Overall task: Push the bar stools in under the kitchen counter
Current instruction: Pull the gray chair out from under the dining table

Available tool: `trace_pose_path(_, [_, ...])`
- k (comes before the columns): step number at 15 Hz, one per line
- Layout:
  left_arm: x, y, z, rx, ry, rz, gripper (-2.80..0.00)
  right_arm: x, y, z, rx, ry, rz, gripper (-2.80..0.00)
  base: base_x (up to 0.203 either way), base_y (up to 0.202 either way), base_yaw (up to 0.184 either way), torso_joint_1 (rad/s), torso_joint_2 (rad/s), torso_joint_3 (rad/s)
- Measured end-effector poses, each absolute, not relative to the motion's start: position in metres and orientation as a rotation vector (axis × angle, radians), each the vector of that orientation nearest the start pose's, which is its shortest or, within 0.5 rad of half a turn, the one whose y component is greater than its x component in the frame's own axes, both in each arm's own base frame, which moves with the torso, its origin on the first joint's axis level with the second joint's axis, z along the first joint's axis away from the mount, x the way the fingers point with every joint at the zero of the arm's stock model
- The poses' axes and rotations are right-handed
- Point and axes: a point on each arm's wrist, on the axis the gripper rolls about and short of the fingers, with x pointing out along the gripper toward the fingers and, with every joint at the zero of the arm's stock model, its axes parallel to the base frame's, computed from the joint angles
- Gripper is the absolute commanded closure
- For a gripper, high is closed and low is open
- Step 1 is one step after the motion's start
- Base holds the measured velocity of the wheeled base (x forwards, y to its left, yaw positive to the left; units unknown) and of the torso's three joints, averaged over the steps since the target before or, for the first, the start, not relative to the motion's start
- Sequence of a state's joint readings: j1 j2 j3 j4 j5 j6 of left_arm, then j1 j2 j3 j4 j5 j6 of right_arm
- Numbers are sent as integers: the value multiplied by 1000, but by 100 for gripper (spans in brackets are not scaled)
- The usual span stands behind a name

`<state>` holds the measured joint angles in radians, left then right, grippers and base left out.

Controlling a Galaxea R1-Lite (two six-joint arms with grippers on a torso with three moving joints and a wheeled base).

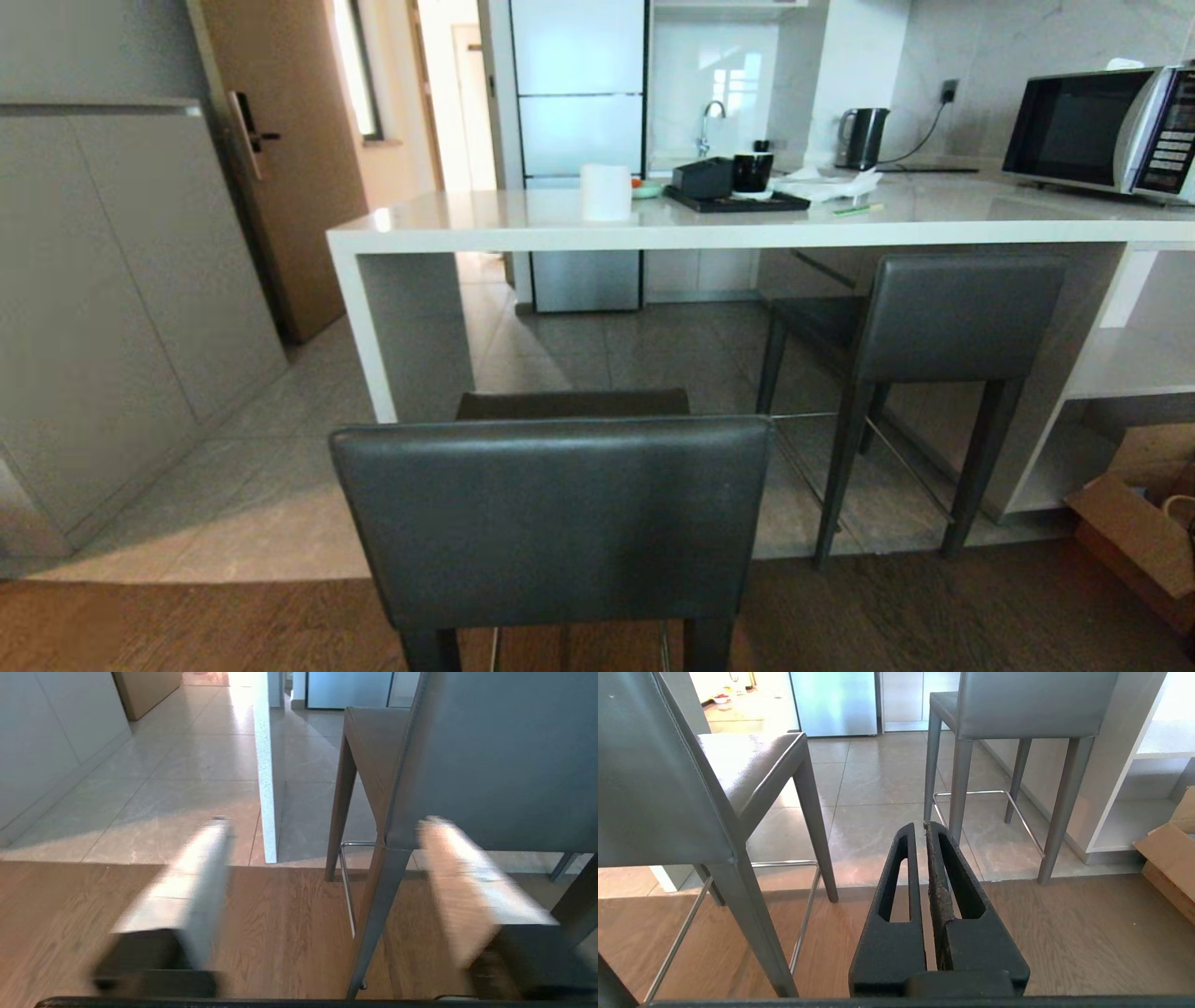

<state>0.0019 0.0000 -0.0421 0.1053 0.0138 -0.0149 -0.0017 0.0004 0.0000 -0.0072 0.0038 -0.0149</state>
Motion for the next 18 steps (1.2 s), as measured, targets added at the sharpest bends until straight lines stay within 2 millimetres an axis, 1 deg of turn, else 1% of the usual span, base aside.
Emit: trace_pose_path(18, [-26,0,76,-18,63,17,0,-23,0,76,-15,-7,3,0,0,0,0,0,0,0])
